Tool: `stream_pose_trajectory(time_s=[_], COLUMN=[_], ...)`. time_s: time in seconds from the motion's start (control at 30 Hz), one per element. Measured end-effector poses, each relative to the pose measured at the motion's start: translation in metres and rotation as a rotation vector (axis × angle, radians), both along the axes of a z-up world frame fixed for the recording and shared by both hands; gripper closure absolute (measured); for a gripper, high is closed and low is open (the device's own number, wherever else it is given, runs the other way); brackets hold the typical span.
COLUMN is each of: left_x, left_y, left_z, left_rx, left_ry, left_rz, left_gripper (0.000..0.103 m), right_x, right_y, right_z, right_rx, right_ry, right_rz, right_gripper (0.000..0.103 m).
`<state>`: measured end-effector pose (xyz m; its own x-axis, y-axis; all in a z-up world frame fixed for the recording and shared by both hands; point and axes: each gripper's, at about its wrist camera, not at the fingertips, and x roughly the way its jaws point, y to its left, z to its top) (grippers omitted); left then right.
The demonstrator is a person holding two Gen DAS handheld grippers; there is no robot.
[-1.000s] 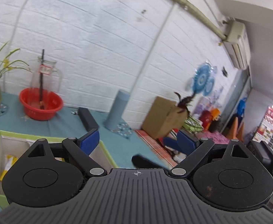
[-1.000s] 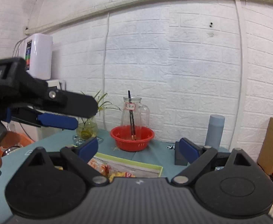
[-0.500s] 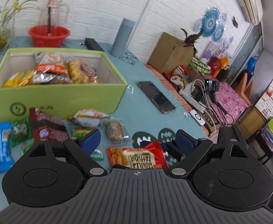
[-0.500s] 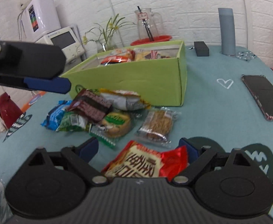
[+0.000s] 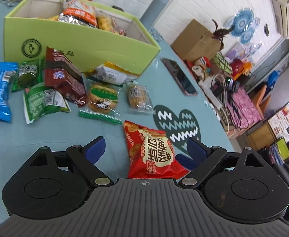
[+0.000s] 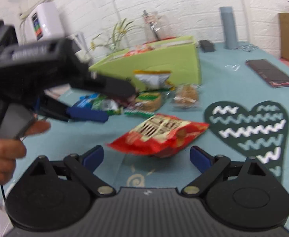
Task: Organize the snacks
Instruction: 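Reach the left gripper down to the red chip bag, then grasp and lift the red chip bag with the left gripper, then drop the red chip bag into the green box with the left gripper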
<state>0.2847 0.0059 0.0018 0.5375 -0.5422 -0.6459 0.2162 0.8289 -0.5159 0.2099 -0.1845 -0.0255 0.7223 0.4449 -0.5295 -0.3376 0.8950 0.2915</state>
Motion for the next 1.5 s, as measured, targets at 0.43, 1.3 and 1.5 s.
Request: stream_pose_trajectory(time_s=[0.43, 1.3, 1.5], left_x=[0.050, 0.022, 0.082], left_y=[-0.043, -0.023, -0.011], left_z=[-0.022, 0.021, 0.070], left_rx=[0.136, 0.084, 0.087], left_ry=[0.091, -0.072, -0.167], left_rz=[-0.203, -0.104, -0.035], left_gripper=[0.031, 0.062, 0.061], right_x=[0.032, 0.019, 0.083], right_y=[0.011, 0.030, 0.039], right_z=[-0.009, 0.026, 0.064], right_rx=[-0.030, -0.149, -0.180], right_ry=[0.043, -0.112, -0.234], right_rz=[-0.031, 0.048, 0.098], right_gripper=[0.010, 0.046, 0.046])
